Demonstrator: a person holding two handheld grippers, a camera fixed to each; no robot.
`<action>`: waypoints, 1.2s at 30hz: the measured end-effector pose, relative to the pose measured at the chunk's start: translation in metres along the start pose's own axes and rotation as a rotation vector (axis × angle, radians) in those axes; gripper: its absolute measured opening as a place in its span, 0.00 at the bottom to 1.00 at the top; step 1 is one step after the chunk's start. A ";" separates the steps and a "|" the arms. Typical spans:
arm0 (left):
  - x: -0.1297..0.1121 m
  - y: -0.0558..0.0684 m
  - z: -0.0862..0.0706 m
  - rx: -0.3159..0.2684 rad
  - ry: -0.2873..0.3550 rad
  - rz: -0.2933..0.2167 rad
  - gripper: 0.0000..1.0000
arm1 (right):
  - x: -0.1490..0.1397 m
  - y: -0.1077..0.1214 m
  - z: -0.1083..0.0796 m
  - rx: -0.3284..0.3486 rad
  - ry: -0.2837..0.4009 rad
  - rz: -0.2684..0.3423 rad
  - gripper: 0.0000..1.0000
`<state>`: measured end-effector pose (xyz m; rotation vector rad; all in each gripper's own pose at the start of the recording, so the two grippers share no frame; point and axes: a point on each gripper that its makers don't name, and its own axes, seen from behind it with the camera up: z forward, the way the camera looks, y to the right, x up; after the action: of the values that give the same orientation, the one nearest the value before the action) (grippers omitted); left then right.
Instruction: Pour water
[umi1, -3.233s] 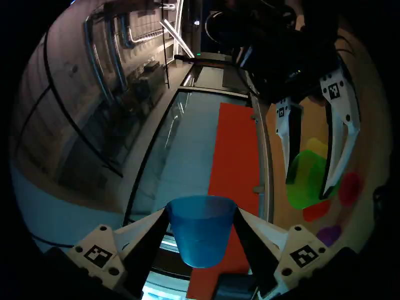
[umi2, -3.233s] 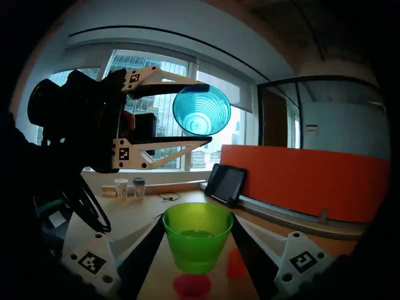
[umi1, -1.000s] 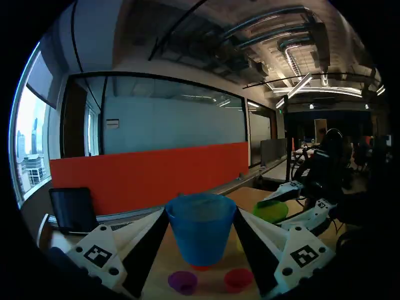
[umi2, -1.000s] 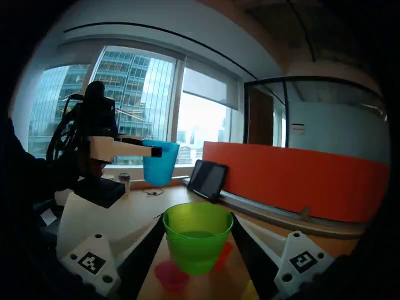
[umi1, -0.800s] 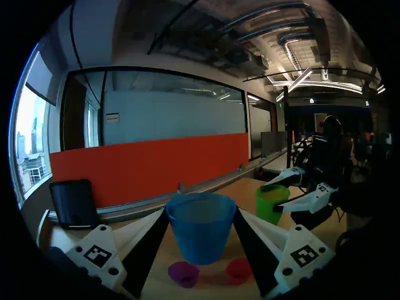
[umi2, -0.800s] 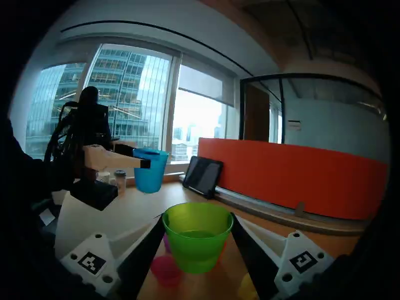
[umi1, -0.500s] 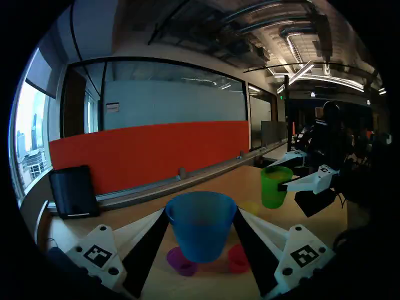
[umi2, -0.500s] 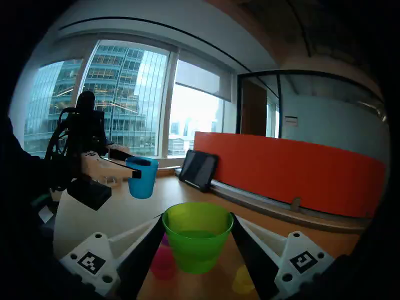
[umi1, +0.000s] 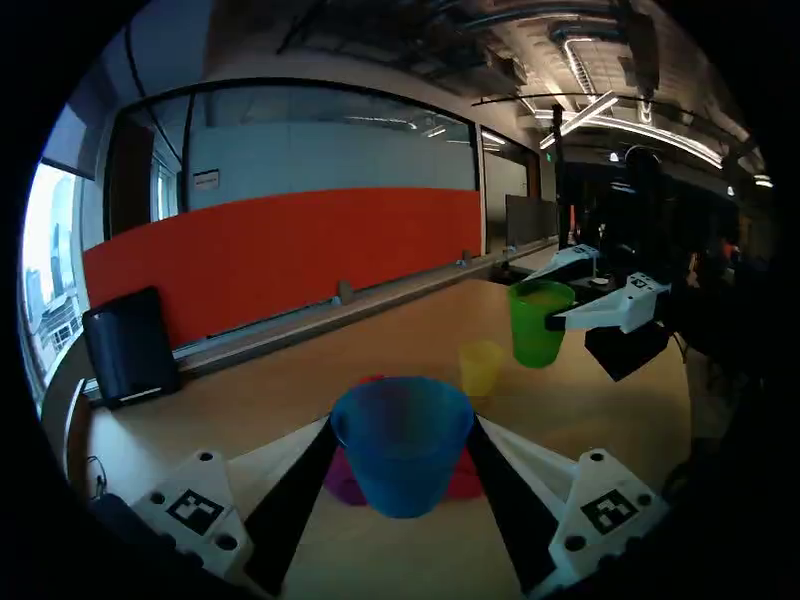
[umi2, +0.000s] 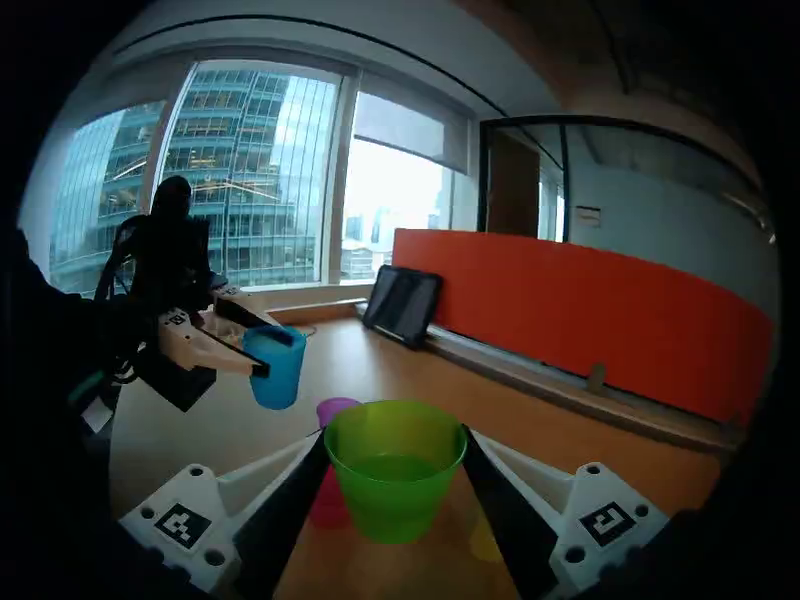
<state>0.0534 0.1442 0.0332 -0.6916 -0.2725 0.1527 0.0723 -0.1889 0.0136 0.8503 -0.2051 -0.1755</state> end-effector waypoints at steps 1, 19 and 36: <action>-0.004 0.002 0.001 -0.003 -0.010 0.004 0.89 | -0.003 -0.001 0.001 0.003 -0.009 0.001 0.93; -0.081 0.032 0.014 -0.087 -0.213 0.063 0.89 | -0.069 -0.018 0.006 0.063 -0.191 -0.005 0.93; -0.120 0.041 0.022 -0.135 -0.322 0.095 0.89 | -0.123 -0.036 0.013 0.131 -0.317 -0.018 0.94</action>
<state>-0.0697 0.1609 -0.0007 -0.8139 -0.5625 0.3397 -0.0523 -0.1925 -0.0187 0.9526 -0.5101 -0.3165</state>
